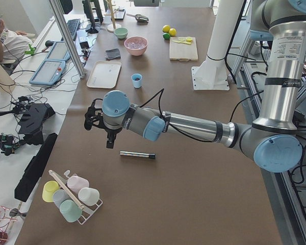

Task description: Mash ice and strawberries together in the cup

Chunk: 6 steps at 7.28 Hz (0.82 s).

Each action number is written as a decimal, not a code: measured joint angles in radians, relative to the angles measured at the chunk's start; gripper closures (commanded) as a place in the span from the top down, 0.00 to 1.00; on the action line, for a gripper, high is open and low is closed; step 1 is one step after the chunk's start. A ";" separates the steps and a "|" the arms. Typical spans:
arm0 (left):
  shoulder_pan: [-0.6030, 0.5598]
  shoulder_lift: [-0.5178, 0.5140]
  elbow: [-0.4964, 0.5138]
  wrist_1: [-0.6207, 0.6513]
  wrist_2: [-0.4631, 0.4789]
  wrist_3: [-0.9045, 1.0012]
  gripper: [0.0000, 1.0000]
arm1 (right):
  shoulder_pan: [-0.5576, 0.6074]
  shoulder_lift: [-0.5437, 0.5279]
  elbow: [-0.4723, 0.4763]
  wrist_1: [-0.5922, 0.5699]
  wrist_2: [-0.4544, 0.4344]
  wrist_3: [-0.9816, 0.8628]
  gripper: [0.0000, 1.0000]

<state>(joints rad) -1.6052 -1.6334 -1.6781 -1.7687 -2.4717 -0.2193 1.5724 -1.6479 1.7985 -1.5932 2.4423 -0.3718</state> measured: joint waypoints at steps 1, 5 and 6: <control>0.003 0.005 -0.012 0.045 0.035 0.023 0.98 | -0.004 0.004 -0.009 0.000 -0.009 0.003 0.99; 0.019 0.015 -0.079 0.189 0.076 0.041 0.98 | -0.031 0.014 -0.059 0.000 -0.072 0.006 0.99; 0.018 0.017 -0.079 0.190 0.090 0.050 0.98 | -0.035 0.016 -0.057 0.000 -0.086 0.008 0.99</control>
<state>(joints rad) -1.5873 -1.6162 -1.7574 -1.5791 -2.3817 -0.1697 1.5376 -1.6323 1.7411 -1.5936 2.3567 -0.3636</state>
